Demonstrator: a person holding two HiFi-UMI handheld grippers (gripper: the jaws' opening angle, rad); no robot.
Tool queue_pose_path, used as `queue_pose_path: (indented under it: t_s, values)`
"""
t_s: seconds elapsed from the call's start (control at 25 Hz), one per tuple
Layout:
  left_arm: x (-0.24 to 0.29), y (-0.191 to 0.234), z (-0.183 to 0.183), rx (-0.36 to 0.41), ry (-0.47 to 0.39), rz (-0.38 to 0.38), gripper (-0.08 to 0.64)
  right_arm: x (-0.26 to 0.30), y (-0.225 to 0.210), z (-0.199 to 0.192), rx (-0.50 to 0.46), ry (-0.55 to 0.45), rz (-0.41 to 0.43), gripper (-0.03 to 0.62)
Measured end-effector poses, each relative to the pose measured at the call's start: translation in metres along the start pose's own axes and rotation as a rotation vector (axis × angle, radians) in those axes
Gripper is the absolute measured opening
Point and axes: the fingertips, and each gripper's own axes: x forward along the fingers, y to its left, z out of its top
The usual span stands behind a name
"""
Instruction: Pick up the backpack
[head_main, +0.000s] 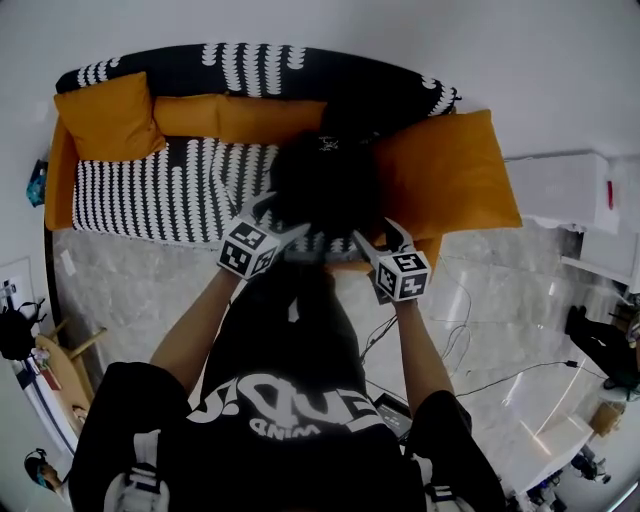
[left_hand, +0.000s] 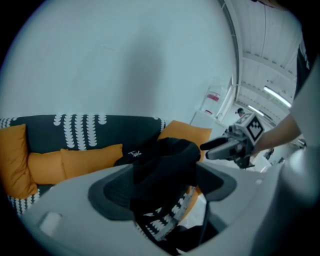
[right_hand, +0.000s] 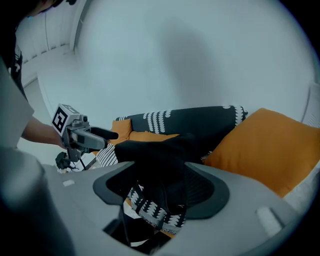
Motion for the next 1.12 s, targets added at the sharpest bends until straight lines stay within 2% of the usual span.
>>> queue_pose_path:
  t_s: [0.24, 0.6, 1.0, 1.12]
  values:
    - [0.032, 0.012, -0.021, -0.030, 0.055, -0.019, 0.385, 0.031, -0.009, -0.009, 0.005, 0.035, 0.010, 0.290]
    - [0.054, 0.013, -0.022, -0.067, 0.078, -0.052, 0.366, 0.053, -0.011, -0.002, 0.019, 0.043, 0.016, 0.267]
    - [0.057, 0.016, -0.027, -0.109, 0.093, -0.066, 0.177, 0.071, -0.006, -0.004, 0.032, 0.067, 0.031, 0.214]
    - [0.056, 0.016, -0.028, -0.135, 0.097, -0.068, 0.110, 0.074, 0.000, -0.006, 0.037, 0.077, 0.048, 0.154]
